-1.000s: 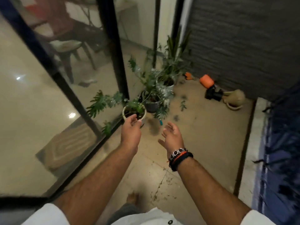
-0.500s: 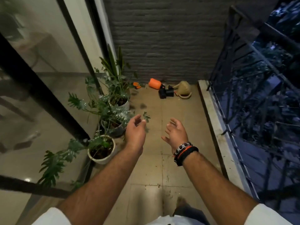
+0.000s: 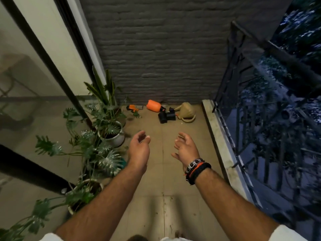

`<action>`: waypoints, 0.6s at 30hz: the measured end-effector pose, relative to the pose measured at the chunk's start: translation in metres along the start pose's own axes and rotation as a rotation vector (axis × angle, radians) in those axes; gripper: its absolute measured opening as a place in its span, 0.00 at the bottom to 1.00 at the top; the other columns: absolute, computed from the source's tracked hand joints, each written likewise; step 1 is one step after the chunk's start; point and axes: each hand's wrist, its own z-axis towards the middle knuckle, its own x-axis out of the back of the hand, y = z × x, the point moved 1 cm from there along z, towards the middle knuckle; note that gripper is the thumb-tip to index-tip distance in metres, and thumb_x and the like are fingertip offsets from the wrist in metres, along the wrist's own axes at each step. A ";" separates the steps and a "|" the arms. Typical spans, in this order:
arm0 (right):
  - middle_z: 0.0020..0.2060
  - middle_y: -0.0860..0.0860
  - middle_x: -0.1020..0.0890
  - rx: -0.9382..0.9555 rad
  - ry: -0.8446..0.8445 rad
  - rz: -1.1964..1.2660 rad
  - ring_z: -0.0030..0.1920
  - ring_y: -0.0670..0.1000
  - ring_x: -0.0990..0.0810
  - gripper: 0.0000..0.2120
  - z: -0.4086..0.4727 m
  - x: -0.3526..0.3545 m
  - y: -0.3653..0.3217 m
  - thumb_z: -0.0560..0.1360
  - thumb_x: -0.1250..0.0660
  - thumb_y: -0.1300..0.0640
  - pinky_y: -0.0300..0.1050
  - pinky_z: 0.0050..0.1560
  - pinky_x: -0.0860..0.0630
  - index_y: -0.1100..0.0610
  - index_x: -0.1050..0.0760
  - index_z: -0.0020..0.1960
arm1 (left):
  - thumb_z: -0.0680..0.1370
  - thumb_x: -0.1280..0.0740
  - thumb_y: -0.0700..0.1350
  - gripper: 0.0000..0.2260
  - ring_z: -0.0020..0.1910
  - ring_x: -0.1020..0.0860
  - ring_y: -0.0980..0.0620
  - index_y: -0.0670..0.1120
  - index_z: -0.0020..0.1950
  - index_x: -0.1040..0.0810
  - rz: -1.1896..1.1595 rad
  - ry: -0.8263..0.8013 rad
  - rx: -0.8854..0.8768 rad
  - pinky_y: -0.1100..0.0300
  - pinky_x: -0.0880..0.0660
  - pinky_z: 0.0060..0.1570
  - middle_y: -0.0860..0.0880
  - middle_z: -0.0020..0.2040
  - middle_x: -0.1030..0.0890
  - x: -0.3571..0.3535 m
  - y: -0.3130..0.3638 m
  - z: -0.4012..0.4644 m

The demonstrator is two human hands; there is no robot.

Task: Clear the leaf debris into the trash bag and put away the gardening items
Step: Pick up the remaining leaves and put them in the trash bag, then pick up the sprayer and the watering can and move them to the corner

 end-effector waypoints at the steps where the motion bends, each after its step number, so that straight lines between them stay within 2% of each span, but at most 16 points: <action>1: 0.70 0.51 0.30 -0.004 0.002 0.001 0.67 0.53 0.29 0.22 0.011 0.000 -0.006 0.80 0.42 0.62 0.59 0.64 0.26 0.51 0.35 0.73 | 0.81 0.35 0.41 0.16 0.60 0.25 0.52 0.47 0.69 0.26 0.005 -0.004 0.002 0.48 0.27 0.66 0.51 0.62 0.23 -0.007 0.003 0.009; 9: 0.69 0.52 0.29 -0.054 0.049 0.054 0.67 0.54 0.29 0.22 0.127 -0.014 -0.046 0.80 0.43 0.64 0.58 0.63 0.26 0.51 0.34 0.72 | 0.81 0.35 0.41 0.15 0.59 0.25 0.52 0.47 0.68 0.25 0.033 -0.020 0.023 0.48 0.27 0.66 0.51 0.59 0.23 -0.059 0.024 0.127; 13: 0.68 0.52 0.29 -0.064 0.097 0.074 0.66 0.55 0.28 0.21 0.189 -0.031 -0.065 0.80 0.43 0.64 0.59 0.64 0.27 0.51 0.34 0.71 | 0.81 0.35 0.41 0.14 0.56 0.25 0.53 0.48 0.66 0.24 0.057 -0.094 0.013 0.52 0.27 0.63 0.51 0.58 0.22 -0.084 0.040 0.195; 18: 0.63 0.51 0.27 -0.097 0.166 0.155 0.64 0.56 0.27 0.20 0.257 -0.048 -0.096 0.80 0.43 0.66 0.60 0.63 0.26 0.51 0.31 0.69 | 0.80 0.34 0.43 0.14 0.56 0.24 0.53 0.52 0.65 0.23 0.148 -0.168 0.012 0.50 0.25 0.64 0.53 0.58 0.21 -0.111 0.068 0.278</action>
